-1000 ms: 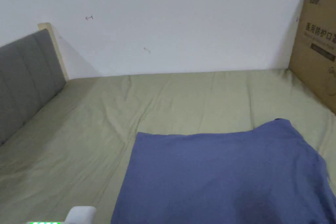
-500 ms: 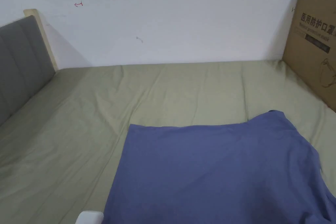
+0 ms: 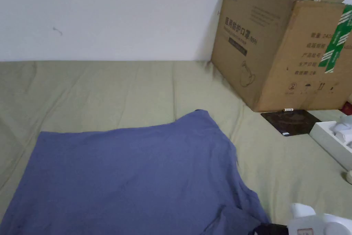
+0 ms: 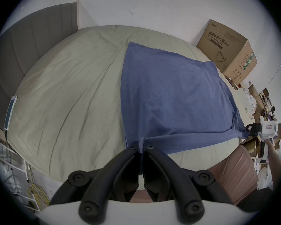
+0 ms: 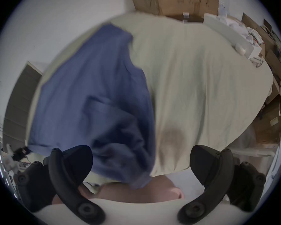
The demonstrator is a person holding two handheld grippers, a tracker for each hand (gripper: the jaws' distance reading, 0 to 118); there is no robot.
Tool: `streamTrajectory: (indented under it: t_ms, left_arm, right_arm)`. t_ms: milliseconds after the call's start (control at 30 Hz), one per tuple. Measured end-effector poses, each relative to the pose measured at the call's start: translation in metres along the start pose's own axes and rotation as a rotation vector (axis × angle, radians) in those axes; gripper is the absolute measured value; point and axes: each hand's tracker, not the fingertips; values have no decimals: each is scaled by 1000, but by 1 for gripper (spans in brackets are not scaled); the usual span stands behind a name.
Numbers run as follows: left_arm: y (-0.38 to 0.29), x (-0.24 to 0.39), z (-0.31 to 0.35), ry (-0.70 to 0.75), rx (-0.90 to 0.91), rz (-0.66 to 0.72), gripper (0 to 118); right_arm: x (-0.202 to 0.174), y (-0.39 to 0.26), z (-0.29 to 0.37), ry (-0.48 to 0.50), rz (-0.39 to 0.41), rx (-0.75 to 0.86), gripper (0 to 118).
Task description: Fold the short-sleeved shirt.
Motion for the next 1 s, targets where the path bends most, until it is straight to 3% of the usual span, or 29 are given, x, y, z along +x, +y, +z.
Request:
streamTrajectory:
  t_ms: [100, 133, 233, 300, 333, 400, 733, 1000]
  left_arm:
    - [0, 3, 0, 15, -15, -16, 3]
    - [0, 4, 0, 19, -22, -15, 3]
    - [-2, 5, 0, 21, -32, -7, 3]
    - [-2, 4, 0, 17, -31, -2, 3]
    - [-2, 5, 1, 18, -28, -3, 3]
    - [0, 7, 5, 23, -21, -12, 3]
    - [1, 4, 39, 6, 19, -22, 3]
    - [15, 5, 58, 5, 23, -33, 3]
  right_arm:
    - [1, -2, -20, 1, 18, -89, 106]
    - [-3, -2, -17, -50, 70, -63, 104]
    - [-12, -4, 5, -59, 179, -19, 60]
    - [-8, -4, 16, -8, 205, -5, 5]
    - [-8, -4, 21, 91, 182, -7, 5]
    - [-9, -5, 31, 59, 162, 15, 5]
    - [5, -26, 76, 143, 105, 79, 5]
    - [8, -20, 105, 243, -28, 65, 5]
